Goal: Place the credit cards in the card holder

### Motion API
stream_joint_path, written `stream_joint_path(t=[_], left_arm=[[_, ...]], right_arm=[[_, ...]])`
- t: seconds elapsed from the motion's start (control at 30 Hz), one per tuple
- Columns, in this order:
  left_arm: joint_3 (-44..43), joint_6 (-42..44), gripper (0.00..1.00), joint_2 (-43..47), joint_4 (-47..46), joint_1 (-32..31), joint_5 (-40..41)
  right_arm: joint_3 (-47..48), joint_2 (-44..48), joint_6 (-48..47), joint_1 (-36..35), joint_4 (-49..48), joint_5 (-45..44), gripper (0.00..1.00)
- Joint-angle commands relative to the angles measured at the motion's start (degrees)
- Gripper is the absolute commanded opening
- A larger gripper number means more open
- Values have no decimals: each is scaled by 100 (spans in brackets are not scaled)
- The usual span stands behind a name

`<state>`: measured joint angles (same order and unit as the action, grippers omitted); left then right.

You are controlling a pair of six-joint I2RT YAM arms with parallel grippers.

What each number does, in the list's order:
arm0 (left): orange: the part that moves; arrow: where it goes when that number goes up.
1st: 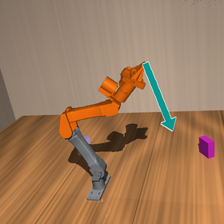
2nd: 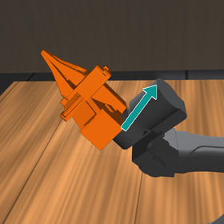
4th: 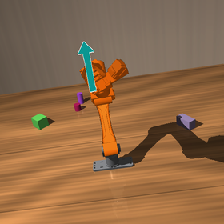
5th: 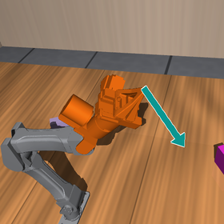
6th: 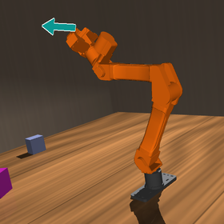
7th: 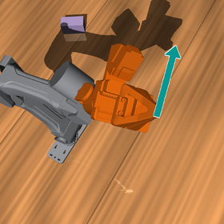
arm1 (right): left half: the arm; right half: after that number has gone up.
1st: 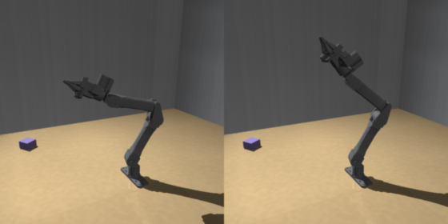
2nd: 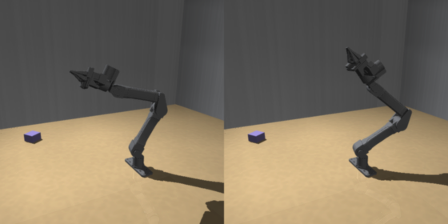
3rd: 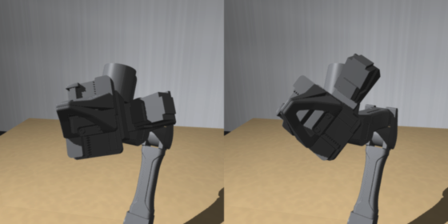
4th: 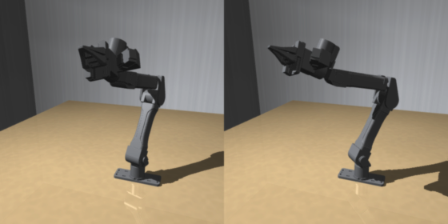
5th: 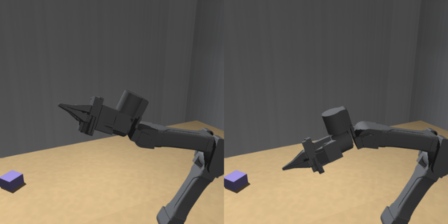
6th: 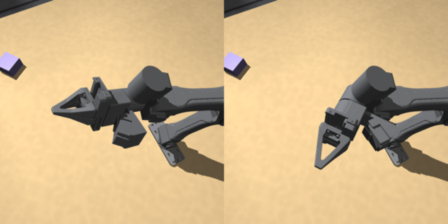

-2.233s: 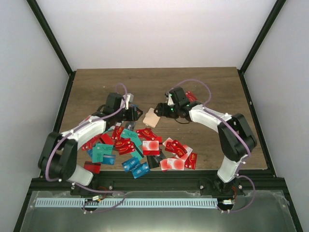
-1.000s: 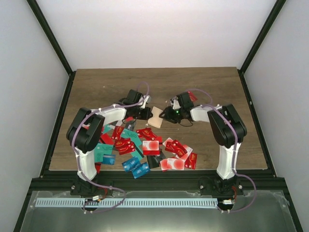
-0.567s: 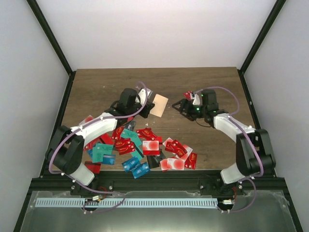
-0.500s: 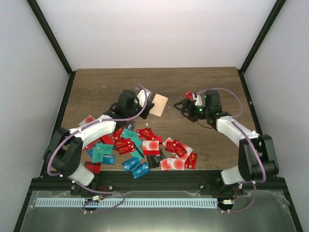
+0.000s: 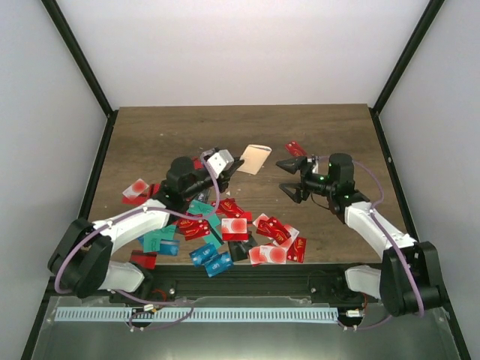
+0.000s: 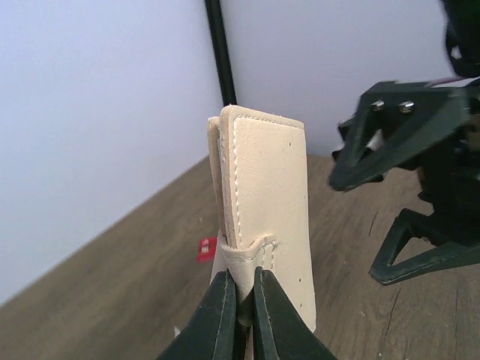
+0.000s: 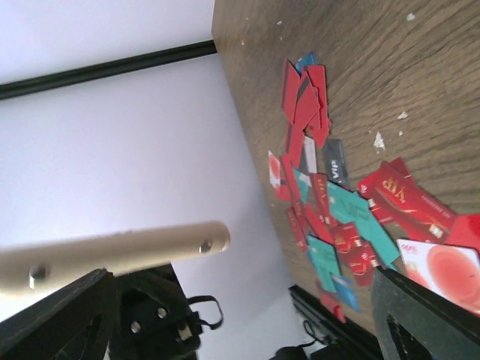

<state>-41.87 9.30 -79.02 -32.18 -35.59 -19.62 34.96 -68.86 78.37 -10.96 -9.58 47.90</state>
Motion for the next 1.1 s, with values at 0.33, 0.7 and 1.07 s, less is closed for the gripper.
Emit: stream_joint_path(t=[0.33,0.7,1.07], left_arm=[[802,2012,4,380,-2104,-208,-1004],[873,2484,4,264,-2335,-288,-878],[920,2861,4,186,-2179,-446,-610]], right_arm=[[591,-141,2116,-430,-911,332,92],[623,-104,2671,-825,-1646,496,47],[581,-150,2694,-853,-2076,836,23]])
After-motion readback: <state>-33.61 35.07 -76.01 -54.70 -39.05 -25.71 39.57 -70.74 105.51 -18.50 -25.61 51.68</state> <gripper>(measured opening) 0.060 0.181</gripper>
